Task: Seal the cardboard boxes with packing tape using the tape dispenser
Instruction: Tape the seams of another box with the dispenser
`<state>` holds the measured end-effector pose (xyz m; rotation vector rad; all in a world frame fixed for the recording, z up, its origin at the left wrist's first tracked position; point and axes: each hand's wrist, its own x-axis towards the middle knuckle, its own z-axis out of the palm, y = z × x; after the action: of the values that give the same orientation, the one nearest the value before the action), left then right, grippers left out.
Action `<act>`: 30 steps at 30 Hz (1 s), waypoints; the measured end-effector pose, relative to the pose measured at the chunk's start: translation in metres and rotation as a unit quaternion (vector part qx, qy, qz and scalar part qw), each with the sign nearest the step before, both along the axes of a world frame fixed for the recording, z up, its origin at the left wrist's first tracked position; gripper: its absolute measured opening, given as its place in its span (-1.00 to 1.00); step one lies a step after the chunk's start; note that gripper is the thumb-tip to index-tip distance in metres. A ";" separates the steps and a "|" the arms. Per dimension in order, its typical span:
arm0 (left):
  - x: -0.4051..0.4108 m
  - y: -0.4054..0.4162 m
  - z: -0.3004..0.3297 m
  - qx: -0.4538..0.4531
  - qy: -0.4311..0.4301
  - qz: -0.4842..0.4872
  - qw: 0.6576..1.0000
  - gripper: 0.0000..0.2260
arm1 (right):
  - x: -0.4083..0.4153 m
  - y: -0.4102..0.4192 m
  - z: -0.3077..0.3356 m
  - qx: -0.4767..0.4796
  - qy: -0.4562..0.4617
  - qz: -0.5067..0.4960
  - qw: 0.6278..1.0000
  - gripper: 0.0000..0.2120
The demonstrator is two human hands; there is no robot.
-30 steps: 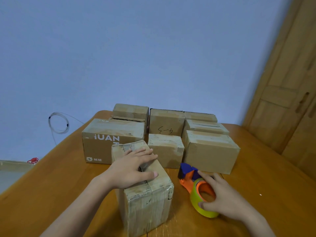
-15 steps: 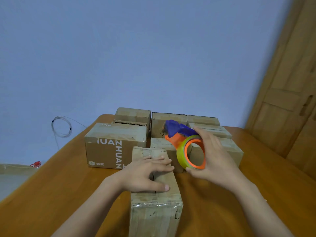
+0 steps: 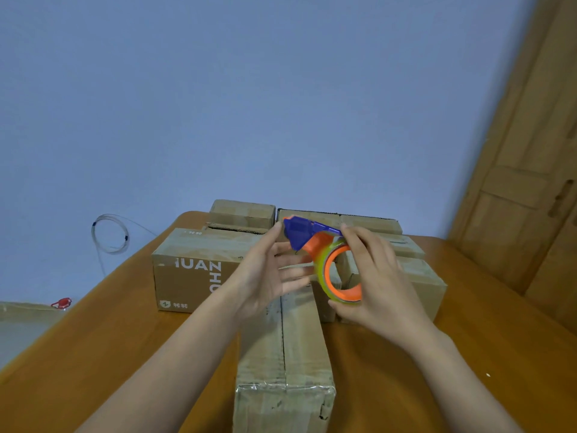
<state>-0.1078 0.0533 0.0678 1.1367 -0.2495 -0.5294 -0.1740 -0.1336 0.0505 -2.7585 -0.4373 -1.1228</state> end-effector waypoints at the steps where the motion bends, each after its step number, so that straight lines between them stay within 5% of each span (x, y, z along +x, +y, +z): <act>1: -0.001 -0.001 0.001 -0.013 0.003 0.001 1.000 -0.50 | 0.000 -0.001 0.000 -0.006 -0.005 -0.006 1.000 0.05; 5: 0.002 0.001 0.002 -0.017 0.007 0.018 1.000 -0.48 | -0.002 -0.003 -0.001 -0.027 -0.007 -0.016 0.999 0.05; 13: 0.003 0.006 0.017 0.113 -0.013 0.050 0.992 -0.53 | 0.001 -0.007 -0.006 -0.099 -0.034 -0.050 0.993 0.06; 24: 0.010 0.012 0.007 -0.011 0.092 0.014 0.996 -0.64 | 0.002 -0.009 -0.006 -0.101 -0.031 -0.049 0.993 0.06; 30: 0.010 0.016 0.004 0.002 0.092 0.023 0.995 -0.82 | 0.000 -0.009 -0.007 -0.110 -0.031 -0.033 0.993 0.04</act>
<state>-0.0978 0.0696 0.0720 1.0876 -0.0621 -0.5892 -0.1736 -0.1430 0.0435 -2.9519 -0.5085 -1.2496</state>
